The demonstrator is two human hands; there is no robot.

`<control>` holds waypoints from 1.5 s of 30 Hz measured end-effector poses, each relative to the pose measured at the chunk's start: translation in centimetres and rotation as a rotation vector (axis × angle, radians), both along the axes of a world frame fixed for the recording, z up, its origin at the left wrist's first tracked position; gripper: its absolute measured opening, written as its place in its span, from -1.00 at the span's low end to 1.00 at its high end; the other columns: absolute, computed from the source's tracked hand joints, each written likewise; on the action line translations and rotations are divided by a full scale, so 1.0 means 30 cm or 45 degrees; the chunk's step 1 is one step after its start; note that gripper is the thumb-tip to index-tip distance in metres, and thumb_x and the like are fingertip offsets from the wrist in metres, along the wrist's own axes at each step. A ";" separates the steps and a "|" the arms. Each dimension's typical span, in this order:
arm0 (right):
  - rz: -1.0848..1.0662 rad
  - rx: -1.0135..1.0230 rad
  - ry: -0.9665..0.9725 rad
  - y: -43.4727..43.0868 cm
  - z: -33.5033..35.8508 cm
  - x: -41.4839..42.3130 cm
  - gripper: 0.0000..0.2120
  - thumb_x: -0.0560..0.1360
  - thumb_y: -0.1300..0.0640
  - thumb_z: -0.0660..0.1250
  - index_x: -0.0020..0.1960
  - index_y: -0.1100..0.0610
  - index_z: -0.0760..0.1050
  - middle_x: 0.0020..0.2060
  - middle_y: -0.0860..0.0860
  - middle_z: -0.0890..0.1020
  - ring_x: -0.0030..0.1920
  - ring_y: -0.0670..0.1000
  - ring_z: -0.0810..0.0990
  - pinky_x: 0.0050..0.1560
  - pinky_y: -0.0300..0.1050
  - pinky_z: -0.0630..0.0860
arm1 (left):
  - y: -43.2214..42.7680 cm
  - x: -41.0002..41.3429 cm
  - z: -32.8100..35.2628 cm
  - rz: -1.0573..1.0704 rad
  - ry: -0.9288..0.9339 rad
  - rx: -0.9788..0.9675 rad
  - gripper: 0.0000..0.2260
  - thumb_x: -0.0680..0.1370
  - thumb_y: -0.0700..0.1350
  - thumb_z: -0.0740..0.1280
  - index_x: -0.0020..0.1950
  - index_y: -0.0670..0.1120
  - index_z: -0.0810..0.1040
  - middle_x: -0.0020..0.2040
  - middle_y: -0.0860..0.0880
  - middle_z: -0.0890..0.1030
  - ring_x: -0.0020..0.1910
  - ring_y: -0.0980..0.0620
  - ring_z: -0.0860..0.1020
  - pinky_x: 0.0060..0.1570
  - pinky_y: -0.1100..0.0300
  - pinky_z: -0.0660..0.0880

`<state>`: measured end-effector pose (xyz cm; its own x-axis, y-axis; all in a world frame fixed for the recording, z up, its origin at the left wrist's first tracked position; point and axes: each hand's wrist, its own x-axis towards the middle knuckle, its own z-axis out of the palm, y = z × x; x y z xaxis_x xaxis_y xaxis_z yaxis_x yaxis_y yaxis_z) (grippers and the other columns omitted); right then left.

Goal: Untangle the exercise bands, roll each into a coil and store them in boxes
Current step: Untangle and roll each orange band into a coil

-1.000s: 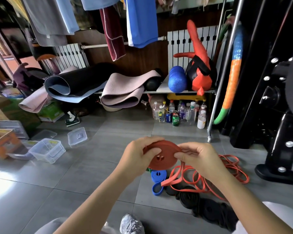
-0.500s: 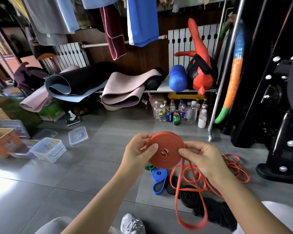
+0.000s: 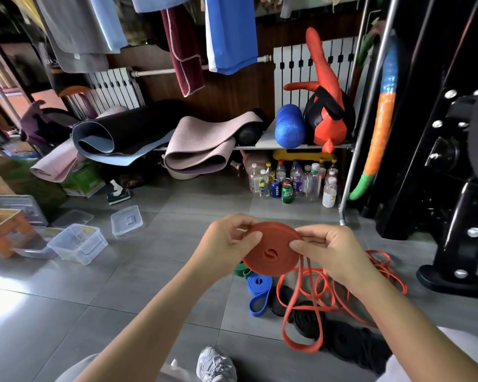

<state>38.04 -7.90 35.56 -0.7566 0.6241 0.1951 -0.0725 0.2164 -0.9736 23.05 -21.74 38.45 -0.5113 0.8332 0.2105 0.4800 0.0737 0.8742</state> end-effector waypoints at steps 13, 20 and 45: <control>0.012 0.098 -0.050 -0.002 -0.005 0.012 -0.76 0.31 0.24 0.51 -0.16 -0.08 0.62 -0.25 -0.14 0.70 -0.20 -0.13 0.67 -0.15 -0.38 0.53 | -0.003 -0.001 -0.008 -0.059 0.170 0.087 -0.58 0.47 -0.32 0.38 0.02 0.24 0.52 -0.04 0.27 0.61 -0.04 0.28 0.57 -0.05 0.46 0.43; -0.041 0.021 0.051 -0.008 -0.003 0.003 -0.79 0.34 0.27 0.48 -0.17 -0.03 0.61 -0.30 -0.17 0.70 -0.24 -0.19 0.66 -0.21 -0.44 0.50 | -0.001 0.008 -0.035 0.036 -0.083 0.299 -0.61 0.45 -0.40 0.37 0.04 0.10 0.56 -0.06 0.12 0.65 -0.03 0.14 0.61 -0.02 0.28 0.52; 0.058 -0.042 0.085 -0.014 0.005 -0.013 -0.72 0.31 0.31 0.48 -0.17 -0.07 0.63 -0.25 -0.12 0.71 -0.20 -0.13 0.68 -0.19 -0.40 0.53 | -0.020 -0.010 -0.016 -0.095 0.525 0.116 -0.56 0.48 -0.32 0.34 0.20 0.16 0.52 0.01 0.17 0.49 0.03 0.24 0.46 0.06 0.47 0.33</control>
